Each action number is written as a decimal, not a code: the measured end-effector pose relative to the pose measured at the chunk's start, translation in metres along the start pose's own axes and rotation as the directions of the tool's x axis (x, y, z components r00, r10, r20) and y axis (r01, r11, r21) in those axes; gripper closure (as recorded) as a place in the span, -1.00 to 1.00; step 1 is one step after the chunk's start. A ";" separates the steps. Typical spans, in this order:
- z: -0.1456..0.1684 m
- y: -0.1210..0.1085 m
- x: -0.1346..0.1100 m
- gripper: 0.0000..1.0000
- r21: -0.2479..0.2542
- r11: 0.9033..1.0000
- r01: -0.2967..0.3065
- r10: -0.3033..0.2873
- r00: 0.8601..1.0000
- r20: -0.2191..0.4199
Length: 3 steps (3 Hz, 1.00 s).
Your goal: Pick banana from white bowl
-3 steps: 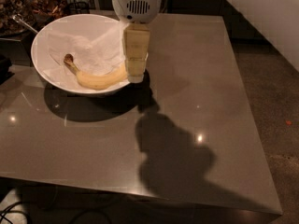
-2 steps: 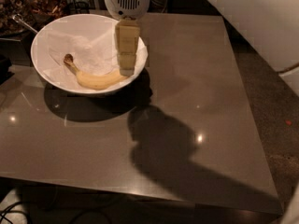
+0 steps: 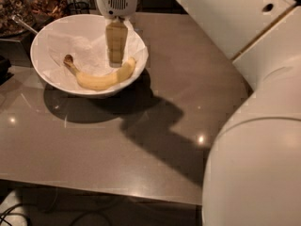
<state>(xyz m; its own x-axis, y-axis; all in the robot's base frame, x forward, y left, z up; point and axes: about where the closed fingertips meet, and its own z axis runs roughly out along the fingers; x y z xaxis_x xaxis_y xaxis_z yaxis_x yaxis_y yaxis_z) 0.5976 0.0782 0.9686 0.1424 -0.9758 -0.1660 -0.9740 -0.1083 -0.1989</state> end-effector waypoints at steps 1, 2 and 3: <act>0.022 -0.009 -0.011 -0.48 -0.048 0.999 0.005 -0.004 0.999 0.032; 0.041 -0.009 -0.015 -0.42 -0.095 0.995 -0.005 0.011 0.998 0.061; 0.059 -0.010 -0.016 -0.30 -0.141 0.990 -0.020 0.031 0.996 0.082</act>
Offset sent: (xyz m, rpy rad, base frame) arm -0.0050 0.0067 -0.0583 -0.0106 0.2567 0.0259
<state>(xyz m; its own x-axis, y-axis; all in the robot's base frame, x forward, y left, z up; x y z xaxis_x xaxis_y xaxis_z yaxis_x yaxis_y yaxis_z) 0.6155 0.1060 0.9159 0.1256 -0.9599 -0.2507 -0.9917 -0.1148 -0.0574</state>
